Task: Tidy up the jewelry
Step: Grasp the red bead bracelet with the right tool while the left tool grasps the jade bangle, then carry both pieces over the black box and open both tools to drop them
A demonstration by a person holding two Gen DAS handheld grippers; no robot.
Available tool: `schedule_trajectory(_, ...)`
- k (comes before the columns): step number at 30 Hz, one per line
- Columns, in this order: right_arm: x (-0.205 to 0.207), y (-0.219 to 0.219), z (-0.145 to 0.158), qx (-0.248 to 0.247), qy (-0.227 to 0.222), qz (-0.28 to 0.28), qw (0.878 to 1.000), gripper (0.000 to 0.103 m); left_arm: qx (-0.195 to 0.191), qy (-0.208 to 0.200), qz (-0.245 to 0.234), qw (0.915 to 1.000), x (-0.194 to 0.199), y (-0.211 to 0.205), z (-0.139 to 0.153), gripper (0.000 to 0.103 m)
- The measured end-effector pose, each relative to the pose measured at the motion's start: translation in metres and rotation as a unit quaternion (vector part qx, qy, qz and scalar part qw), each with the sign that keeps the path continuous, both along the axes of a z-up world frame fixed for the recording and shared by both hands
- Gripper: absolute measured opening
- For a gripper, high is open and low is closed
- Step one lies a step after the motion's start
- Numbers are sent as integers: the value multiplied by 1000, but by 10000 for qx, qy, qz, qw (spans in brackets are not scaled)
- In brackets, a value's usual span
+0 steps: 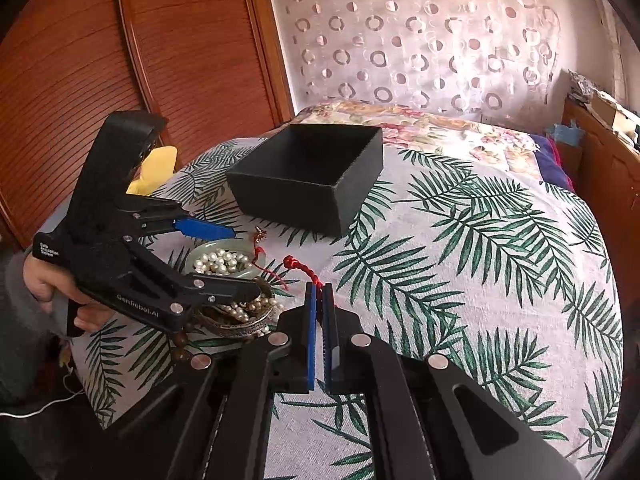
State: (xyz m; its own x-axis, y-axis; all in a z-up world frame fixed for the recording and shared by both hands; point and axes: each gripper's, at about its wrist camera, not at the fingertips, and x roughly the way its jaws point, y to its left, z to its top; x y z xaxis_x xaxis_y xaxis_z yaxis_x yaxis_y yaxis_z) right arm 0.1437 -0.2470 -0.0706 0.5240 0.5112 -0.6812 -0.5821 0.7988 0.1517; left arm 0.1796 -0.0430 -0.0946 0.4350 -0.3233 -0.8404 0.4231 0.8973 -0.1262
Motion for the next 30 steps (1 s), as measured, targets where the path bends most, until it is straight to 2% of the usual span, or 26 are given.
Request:
schedule_trajectory(1, 0, 0, 0, 1, -2, -4, 10000, 3, -34, -12, -23, 10000, -1, 1, 1, 68)
schedule_trajectory(5, -1, 1, 3, 13, -27, 10, 10000, 3, 77, -152, -28, 9999, -5, 0, 5, 68)
schedule_trajectory(13, 2, 7, 21, 44, -208, 48, 9998, 3, -251, -600, 262, 9975, -9, 19, 39, 68)
schedule_trajectory(17, 6, 14, 37, 48, -375, 98, 9992, 3, -224, -752, 371, 9962, -6, 25, 51, 68)
schedule_trajectory(26, 36, 37, 71, 192, -618, 134, 9978, 3, -297, -1002, 644, 9924, 5, 35, 72, 68)
schedule_trajectory(30, 56, 49, 75, 242, -571, 144, 9980, 3, -292, -1057, 717, 9914, 15, 40, 78, 68)
